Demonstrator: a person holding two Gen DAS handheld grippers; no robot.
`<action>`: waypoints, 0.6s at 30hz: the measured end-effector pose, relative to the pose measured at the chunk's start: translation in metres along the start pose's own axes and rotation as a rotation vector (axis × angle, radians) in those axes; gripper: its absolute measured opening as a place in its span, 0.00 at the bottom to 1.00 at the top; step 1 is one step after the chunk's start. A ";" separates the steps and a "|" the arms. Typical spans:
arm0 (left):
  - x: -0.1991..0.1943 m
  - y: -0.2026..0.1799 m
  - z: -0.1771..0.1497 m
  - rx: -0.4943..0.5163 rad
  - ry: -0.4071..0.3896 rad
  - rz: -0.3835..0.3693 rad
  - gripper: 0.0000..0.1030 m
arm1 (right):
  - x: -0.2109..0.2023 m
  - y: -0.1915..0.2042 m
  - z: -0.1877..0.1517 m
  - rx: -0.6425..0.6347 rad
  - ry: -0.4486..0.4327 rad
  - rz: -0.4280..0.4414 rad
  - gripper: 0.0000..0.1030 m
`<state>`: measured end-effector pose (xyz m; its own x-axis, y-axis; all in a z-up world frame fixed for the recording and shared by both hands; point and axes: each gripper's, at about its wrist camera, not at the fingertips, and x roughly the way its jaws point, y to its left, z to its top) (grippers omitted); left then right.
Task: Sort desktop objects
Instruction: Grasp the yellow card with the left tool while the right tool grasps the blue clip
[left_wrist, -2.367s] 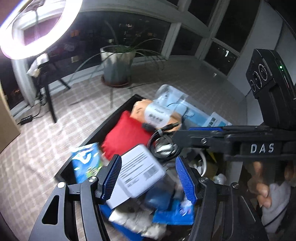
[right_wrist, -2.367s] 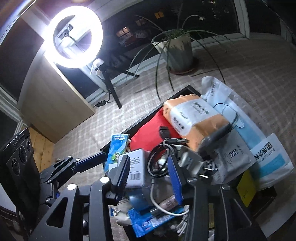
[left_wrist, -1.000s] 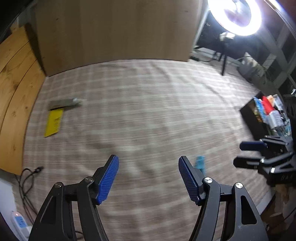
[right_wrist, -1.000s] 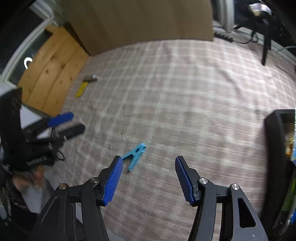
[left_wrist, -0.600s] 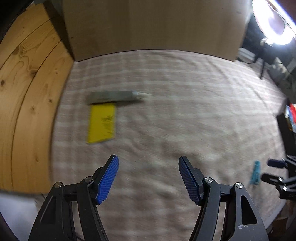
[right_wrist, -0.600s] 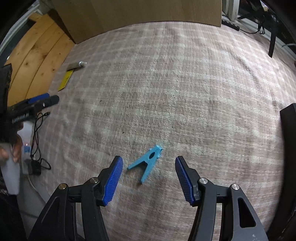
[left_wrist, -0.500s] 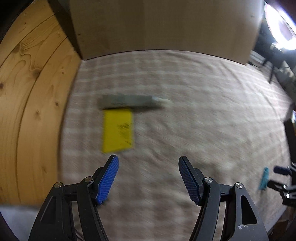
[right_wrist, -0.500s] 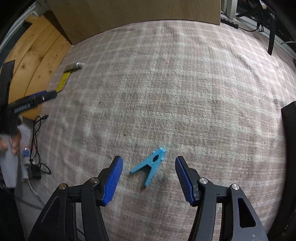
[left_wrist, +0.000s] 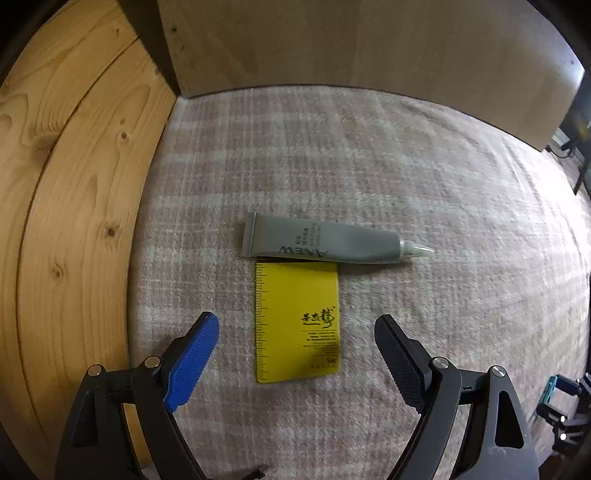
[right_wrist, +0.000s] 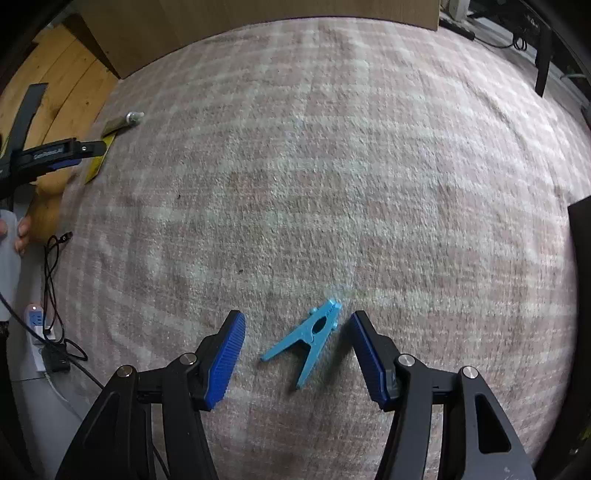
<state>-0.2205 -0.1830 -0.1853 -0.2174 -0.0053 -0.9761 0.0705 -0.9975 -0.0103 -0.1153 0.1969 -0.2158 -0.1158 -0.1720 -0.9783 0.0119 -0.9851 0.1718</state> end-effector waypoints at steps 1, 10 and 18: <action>0.005 0.003 0.003 -0.008 0.012 -0.005 0.86 | 0.000 0.001 0.001 -0.006 0.002 -0.004 0.53; 0.017 0.018 0.004 -0.063 0.032 -0.028 0.87 | 0.009 0.017 0.009 -0.060 0.028 -0.020 0.53; 0.012 0.003 0.011 -0.018 0.010 0.006 0.73 | 0.008 0.016 0.011 -0.111 0.040 -0.053 0.33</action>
<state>-0.2332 -0.1870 -0.1944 -0.2071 -0.0100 -0.9783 0.0894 -0.9960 -0.0088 -0.1268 0.1800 -0.2192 -0.0794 -0.1176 -0.9899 0.1165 -0.9873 0.1080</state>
